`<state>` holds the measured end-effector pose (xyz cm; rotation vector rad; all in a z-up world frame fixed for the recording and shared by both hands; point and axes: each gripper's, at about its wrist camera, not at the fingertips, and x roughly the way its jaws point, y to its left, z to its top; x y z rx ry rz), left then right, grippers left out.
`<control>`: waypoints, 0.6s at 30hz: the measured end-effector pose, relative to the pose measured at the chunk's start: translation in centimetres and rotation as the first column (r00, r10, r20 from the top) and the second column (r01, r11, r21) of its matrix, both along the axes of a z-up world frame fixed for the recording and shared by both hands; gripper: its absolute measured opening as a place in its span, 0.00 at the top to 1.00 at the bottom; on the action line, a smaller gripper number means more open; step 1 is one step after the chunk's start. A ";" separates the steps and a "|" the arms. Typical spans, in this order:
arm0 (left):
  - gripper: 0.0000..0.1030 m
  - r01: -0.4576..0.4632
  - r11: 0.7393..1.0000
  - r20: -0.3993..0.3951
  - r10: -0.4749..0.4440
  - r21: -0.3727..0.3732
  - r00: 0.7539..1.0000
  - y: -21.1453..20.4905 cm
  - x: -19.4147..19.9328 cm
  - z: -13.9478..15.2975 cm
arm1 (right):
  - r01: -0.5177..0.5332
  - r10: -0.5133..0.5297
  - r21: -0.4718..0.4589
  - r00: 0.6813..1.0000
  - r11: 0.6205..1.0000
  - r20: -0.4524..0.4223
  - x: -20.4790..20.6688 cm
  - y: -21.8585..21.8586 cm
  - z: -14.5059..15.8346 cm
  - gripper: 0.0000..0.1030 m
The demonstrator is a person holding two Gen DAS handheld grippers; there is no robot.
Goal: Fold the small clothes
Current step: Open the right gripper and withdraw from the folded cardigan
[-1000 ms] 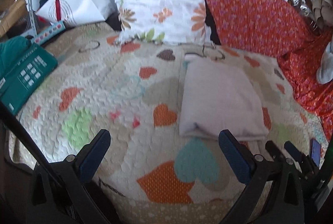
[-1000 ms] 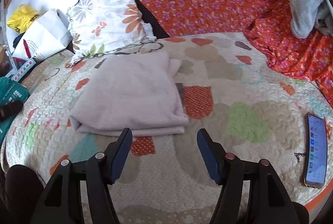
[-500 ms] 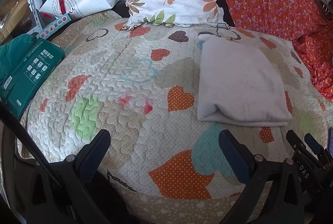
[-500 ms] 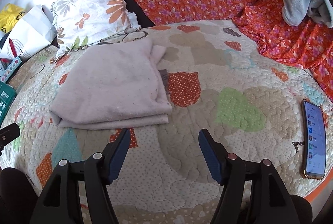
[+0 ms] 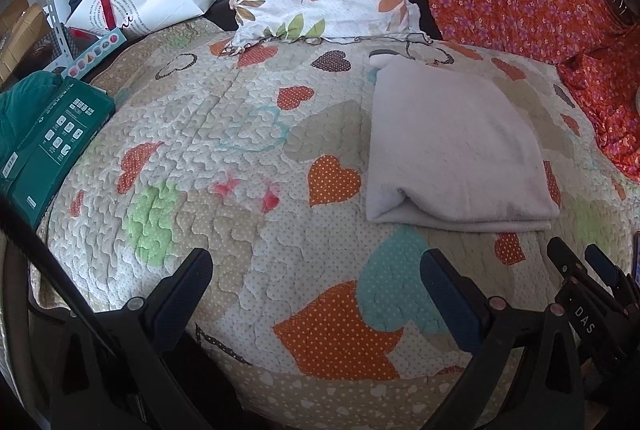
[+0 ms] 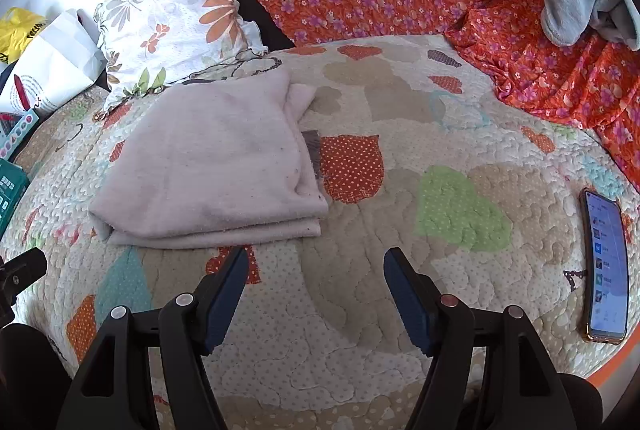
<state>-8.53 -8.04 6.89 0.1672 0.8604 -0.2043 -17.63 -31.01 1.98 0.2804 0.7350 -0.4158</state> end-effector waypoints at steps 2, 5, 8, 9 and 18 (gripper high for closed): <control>0.00 -0.001 1.000 0.001 0.001 -0.001 1.000 0.0 0.0 0.0 | 0.000 0.000 0.001 1.000 1.000 0.000 0.0 -0.1 -0.1 0.27; 0.00 0.001 1.000 0.000 -0.001 -0.001 1.000 0.0 0.0 0.0 | -0.001 0.001 -0.003 1.000 1.000 0.001 0.0 -0.1 -0.1 0.27; 0.00 0.002 1.000 -0.004 -0.002 -0.002 1.000 0.0 0.0 -0.1 | -0.006 0.006 -0.019 1.000 1.000 0.002 0.0 0.2 0.0 0.27; 0.00 0.001 1.000 -0.006 -0.001 -0.003 1.000 0.0 0.0 -0.2 | -0.009 0.009 -0.024 1.000 1.000 0.002 0.1 0.3 0.0 0.27; 0.00 0.004 1.000 -0.038 -0.005 -0.009 0.999 -0.1 0.1 -1.0 | -0.038 0.038 -0.062 0.999 0.997 -0.002 0.2 1.3 0.1 0.25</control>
